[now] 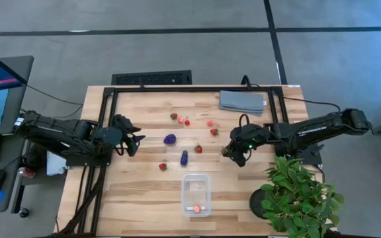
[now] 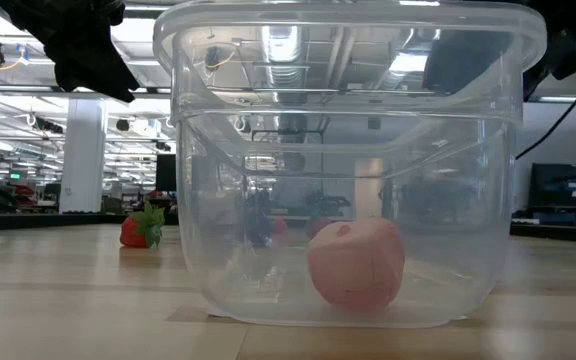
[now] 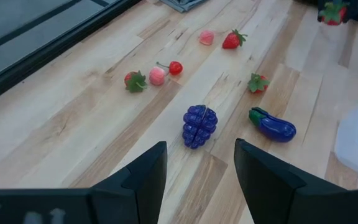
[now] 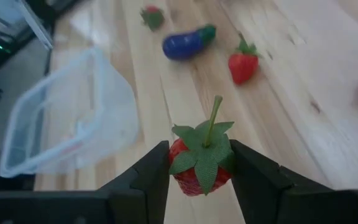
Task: Pick and placing Produce into tupperware
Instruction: Put the red strawberry into the transparent bin
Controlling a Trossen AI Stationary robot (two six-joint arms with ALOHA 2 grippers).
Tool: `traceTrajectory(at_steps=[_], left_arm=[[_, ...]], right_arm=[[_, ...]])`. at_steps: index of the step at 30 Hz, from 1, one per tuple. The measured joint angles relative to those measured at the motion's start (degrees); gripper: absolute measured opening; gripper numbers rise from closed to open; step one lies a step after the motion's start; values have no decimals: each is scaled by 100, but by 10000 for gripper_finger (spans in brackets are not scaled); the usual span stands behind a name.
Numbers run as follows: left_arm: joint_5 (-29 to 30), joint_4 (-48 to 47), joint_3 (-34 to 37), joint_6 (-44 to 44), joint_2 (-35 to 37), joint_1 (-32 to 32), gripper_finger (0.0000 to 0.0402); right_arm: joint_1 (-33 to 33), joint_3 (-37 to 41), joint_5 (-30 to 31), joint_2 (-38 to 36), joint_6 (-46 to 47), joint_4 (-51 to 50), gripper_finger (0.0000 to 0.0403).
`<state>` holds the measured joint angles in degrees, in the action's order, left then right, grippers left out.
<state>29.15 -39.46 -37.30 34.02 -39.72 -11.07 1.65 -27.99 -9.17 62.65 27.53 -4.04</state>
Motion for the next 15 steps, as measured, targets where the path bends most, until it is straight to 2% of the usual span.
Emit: traceTrajectory(at_steps=[5,15], left_arm=[[4,38,0,-1,0,0,177],[8,221,0,-2,0,1,177]], right_arm=[[2,0,-125,-200,86,81,172],[20,0,-364,-148,203,701,174]])
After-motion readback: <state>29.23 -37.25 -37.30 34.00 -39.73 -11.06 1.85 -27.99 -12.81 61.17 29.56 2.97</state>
